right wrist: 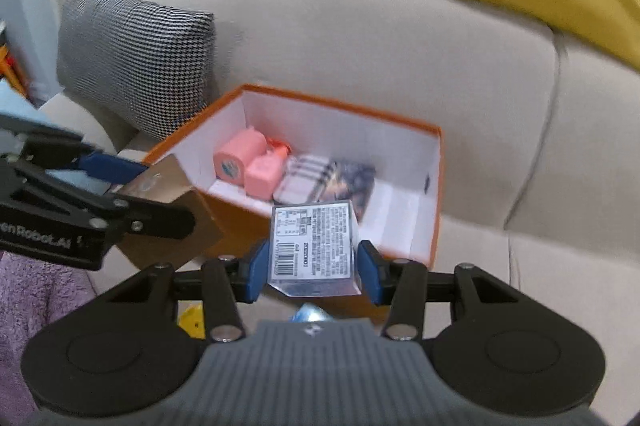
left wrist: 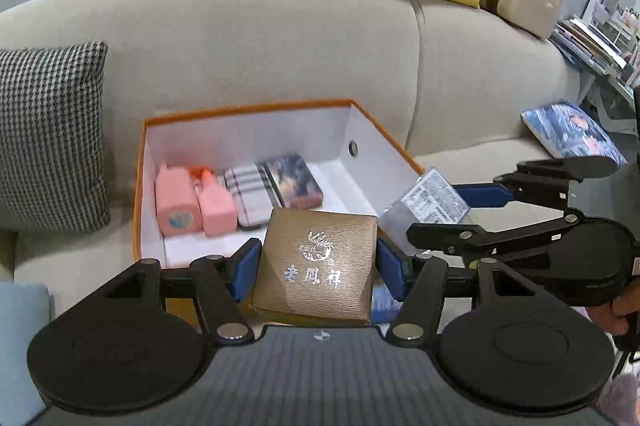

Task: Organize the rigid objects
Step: 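Lower the gold box into the orange box with the left gripper while the right lowers the clear box, then open both grippers and release the gold and clear boxes in the box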

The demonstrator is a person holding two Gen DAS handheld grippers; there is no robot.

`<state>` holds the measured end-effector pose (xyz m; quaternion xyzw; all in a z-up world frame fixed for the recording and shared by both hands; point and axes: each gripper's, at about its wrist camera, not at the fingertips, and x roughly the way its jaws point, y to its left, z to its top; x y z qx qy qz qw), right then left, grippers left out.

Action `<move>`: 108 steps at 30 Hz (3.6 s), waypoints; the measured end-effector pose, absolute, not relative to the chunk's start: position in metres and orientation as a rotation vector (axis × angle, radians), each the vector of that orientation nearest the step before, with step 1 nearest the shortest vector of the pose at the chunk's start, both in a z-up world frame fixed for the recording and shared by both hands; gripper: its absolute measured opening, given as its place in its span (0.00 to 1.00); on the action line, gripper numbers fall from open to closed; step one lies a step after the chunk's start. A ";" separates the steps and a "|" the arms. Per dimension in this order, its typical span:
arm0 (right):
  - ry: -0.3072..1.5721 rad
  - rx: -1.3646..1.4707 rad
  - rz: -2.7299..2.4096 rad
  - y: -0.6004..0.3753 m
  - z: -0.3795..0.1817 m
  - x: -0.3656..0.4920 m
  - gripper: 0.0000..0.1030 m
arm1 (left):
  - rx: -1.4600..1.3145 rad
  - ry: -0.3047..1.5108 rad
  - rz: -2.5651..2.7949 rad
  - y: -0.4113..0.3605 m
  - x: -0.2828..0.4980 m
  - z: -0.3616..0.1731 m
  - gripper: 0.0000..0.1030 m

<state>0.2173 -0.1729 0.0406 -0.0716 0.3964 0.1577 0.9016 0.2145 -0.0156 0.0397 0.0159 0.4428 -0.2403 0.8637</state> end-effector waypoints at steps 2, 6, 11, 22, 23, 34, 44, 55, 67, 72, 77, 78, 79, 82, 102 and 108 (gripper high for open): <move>0.825 -0.198 0.356 -0.170 0.043 0.234 0.48 | 0.022 0.946 -0.504 -0.018 0.231 0.038 0.69; 0.851 -0.308 0.403 -0.165 0.039 0.271 0.48 | 0.047 0.961 -0.502 -0.026 0.257 0.029 0.69; 0.923 -0.411 0.456 -0.159 0.016 0.314 0.48 | 0.071 1.016 -0.504 -0.038 0.296 0.002 0.69; 1.026 -0.671 0.600 -0.148 -0.038 0.376 0.48 | 0.092 1.105 -0.503 -0.051 0.356 -0.055 0.69; 1.030 -0.693 0.607 -0.148 -0.042 0.380 0.48 | 0.090 1.107 -0.504 -0.052 0.360 -0.059 0.69; 1.024 -0.890 0.658 -0.144 -0.076 0.413 0.46 | 0.084 1.115 -0.513 -0.060 0.385 -0.075 0.69; 1.003 -0.998 0.755 -0.164 -0.079 0.422 0.46 | 0.101 1.115 -0.536 -0.057 0.388 -0.077 0.69; 1.031 -1.168 0.825 -0.174 -0.093 0.421 0.45 | 0.097 1.122 -0.544 -0.061 0.391 -0.078 0.69; 0.898 -1.219 0.839 -0.183 -0.090 0.418 0.48 | 0.117 1.134 -0.573 -0.074 0.393 -0.078 0.69; 0.885 -1.199 0.789 -0.192 -0.087 0.419 0.38 | 0.121 1.139 -0.582 -0.083 0.392 -0.078 0.69; 0.892 -0.982 0.741 -0.198 -0.067 0.427 0.36 | 0.079 1.168 -0.595 -0.089 0.388 -0.075 0.69; 0.882 -0.923 0.707 -0.204 -0.059 0.429 0.36 | 0.066 1.180 -0.587 -0.090 0.388 -0.076 0.69; 0.867 -0.868 0.673 -0.209 -0.051 0.429 0.36 | 0.050 1.191 -0.580 -0.091 0.388 -0.077 0.69; 0.822 -0.713 0.561 -0.224 -0.029 0.429 0.36 | -0.008 1.213 -0.569 -0.096 0.388 -0.080 0.69; 0.783 -0.355 0.216 -0.273 -0.013 0.379 0.40 | -0.194 1.295 -0.438 -0.145 0.395 -0.119 0.68; 0.789 -0.320 0.210 -0.274 -0.017 0.380 0.40 | -0.264 1.344 -0.431 -0.137 0.402 -0.130 0.67</move>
